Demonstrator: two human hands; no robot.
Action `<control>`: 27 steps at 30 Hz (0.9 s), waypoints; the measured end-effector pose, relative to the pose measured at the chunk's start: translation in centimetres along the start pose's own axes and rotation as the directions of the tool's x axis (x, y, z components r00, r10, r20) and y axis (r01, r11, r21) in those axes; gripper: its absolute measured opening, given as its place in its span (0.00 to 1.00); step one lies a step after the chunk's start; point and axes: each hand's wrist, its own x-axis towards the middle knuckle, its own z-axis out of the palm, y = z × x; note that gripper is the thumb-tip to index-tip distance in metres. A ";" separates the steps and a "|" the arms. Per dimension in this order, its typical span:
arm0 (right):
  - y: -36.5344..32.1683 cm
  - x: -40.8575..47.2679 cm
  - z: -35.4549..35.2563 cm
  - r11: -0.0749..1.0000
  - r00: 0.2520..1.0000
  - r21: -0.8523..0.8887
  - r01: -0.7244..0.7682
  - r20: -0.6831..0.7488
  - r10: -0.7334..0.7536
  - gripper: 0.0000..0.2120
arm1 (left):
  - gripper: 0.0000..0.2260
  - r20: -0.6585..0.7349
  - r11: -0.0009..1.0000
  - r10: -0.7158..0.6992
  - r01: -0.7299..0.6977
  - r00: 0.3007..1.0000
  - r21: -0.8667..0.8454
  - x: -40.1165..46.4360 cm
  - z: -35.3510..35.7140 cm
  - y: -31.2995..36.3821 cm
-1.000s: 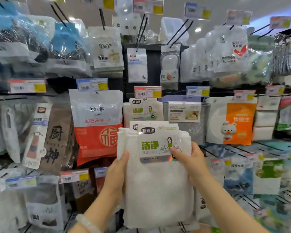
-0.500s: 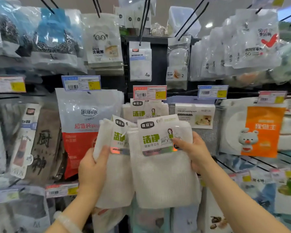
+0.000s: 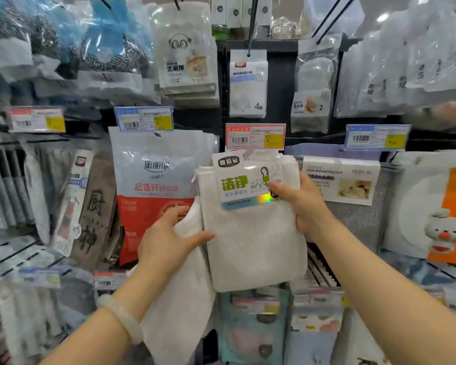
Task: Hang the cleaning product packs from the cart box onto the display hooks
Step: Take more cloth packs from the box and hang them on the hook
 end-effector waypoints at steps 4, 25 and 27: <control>0.3 0.2 -0.2 0.999 0.998 -0.023 0.033 0.055 -0.032 0.21 | 0.30 0.064 0.998 0.034 -0.038 0.997 0.049 0.6 0.8 0.5; -0.6 1.3 0.5 0.982 0.976 0.135 -0.132 -0.158 0.153 0.21 | 0.37 0.208 0.955 0.207 -0.243 0.956 0.168 1.9 2.5 1.9; -0.4 2.1 0.7 0.990 0.968 0.052 -0.133 -0.209 0.141 0.20 | 0.39 0.198 0.960 0.205 -0.236 0.959 0.152 2.0 2.4 1.9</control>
